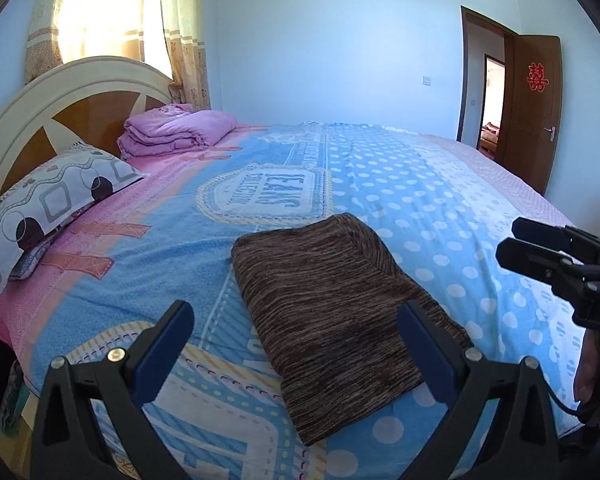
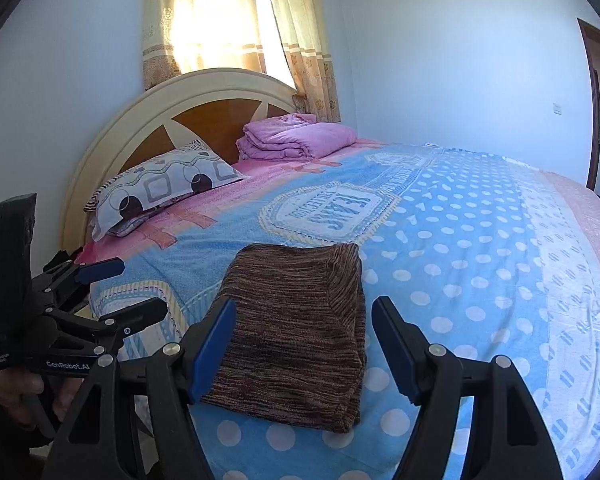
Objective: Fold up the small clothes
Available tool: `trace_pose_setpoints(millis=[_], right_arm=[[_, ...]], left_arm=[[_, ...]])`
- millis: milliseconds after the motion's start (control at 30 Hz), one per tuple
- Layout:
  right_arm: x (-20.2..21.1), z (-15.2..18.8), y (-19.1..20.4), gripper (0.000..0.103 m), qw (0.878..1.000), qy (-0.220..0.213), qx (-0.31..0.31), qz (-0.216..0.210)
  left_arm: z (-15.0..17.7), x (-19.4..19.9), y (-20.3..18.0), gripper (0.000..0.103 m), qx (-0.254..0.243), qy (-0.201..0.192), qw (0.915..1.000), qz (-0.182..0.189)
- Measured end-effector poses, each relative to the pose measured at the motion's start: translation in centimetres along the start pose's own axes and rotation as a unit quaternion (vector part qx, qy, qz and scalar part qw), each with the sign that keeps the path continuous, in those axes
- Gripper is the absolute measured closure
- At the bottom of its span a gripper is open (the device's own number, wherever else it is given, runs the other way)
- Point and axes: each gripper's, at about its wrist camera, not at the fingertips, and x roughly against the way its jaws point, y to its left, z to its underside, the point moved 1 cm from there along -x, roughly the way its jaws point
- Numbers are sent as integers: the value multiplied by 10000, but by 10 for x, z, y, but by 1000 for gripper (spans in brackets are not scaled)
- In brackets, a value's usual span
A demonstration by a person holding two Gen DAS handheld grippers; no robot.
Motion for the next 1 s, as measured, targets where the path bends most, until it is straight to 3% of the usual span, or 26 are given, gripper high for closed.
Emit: trace_pose_setpoints(millis=[1000], right_arm=[[-4, 8, 15, 32, 9998, 55, 36, -211]], left_arm=[[4, -5, 2, 0, 50, 89, 9999, -18]])
